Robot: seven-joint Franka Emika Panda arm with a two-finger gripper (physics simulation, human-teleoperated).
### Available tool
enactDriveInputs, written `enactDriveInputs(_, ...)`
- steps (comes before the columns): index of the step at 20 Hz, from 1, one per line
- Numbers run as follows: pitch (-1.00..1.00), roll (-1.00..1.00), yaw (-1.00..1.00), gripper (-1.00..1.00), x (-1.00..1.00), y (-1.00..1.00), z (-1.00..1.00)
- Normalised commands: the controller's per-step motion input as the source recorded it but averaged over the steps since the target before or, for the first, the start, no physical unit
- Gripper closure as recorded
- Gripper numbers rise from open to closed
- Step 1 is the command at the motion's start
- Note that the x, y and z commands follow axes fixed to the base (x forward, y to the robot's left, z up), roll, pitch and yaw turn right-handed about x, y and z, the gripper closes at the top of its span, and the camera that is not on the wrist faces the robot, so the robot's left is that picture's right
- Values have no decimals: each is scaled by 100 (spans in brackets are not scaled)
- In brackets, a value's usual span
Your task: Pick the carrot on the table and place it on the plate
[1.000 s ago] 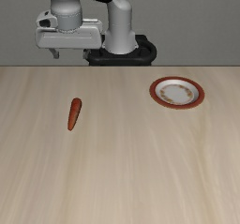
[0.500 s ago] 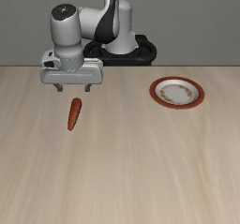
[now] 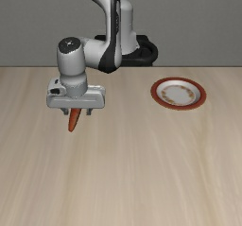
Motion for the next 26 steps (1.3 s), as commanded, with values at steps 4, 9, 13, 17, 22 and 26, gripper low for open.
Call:
enactDriveInputs(4, 0, 0, 0, 100, 0, 0, 0)
enactDriveInputs(9, 0, 0, 0, 100, 0, 0, 60)
enactDriveInputs(13, 0, 0, 0, 100, 0, 0, 100)
enactDriveInputs(17, 0, 0, 0, 100, 0, 0, 100)
enactDriveInputs(22, 0, 0, 0, 100, 0, 80, 20)
enactDriveInputs(26, 0, 0, 0, 100, 0, 100, 0)
